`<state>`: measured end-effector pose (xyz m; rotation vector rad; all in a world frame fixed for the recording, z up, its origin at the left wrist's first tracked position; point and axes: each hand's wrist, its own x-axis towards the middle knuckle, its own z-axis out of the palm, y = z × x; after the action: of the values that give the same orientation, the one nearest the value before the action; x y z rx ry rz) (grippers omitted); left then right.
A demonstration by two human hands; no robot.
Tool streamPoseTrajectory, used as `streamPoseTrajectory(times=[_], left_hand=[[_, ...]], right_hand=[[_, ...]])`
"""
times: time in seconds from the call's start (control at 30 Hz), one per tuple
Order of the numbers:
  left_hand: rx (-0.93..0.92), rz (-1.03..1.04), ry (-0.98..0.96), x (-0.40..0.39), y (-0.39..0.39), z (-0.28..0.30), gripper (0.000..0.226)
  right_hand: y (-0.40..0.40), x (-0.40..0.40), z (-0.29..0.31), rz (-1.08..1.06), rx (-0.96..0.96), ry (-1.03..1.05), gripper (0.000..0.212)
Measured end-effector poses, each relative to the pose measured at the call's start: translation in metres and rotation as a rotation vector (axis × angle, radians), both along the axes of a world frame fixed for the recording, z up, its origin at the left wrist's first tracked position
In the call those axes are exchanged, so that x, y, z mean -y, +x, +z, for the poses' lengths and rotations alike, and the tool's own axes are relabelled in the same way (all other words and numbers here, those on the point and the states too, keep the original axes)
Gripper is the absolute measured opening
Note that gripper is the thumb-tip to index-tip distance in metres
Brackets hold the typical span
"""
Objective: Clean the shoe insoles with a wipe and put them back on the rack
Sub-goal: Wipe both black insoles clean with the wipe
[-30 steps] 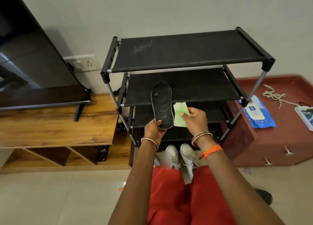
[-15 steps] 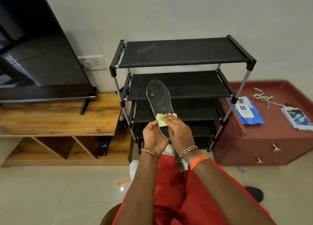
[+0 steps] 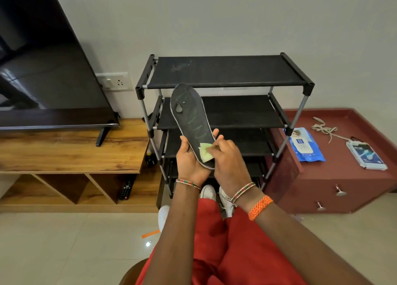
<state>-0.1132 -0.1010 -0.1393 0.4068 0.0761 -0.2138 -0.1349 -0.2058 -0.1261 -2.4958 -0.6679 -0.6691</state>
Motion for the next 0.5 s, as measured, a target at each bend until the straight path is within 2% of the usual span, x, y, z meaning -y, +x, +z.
streamPoseTrajectory(times=[0.13, 0.23, 0.3, 0.43, 0.5], left_hand=[[0.048, -0.027, -0.045, -0.002, 0.001, 0.009, 0.074], [0.092, -0.029, -0.008, 0.000, 0.001, 0.017, 0.072], [0.104, -0.039, 0.025, 0.002, 0.000, 0.020, 0.070], [0.076, -0.065, 0.025, 0.006, 0.001, 0.021, 0.074], [0.067, -0.075, 0.049, 0.008, 0.000, 0.021, 0.073]], right_hand=[[-0.018, -0.017, 0.005, 0.112, 0.063, 0.013, 0.030], [0.000, -0.002, 0.018, -0.080, 0.147, -0.081, 0.024], [0.008, 0.003, 0.023, -0.203, 0.128, -0.039, 0.021], [-0.015, -0.016, 0.014, -0.031, 0.023, 0.024, 0.020], [-0.019, -0.011, 0.015, 0.064, -0.033, 0.079, 0.026]])
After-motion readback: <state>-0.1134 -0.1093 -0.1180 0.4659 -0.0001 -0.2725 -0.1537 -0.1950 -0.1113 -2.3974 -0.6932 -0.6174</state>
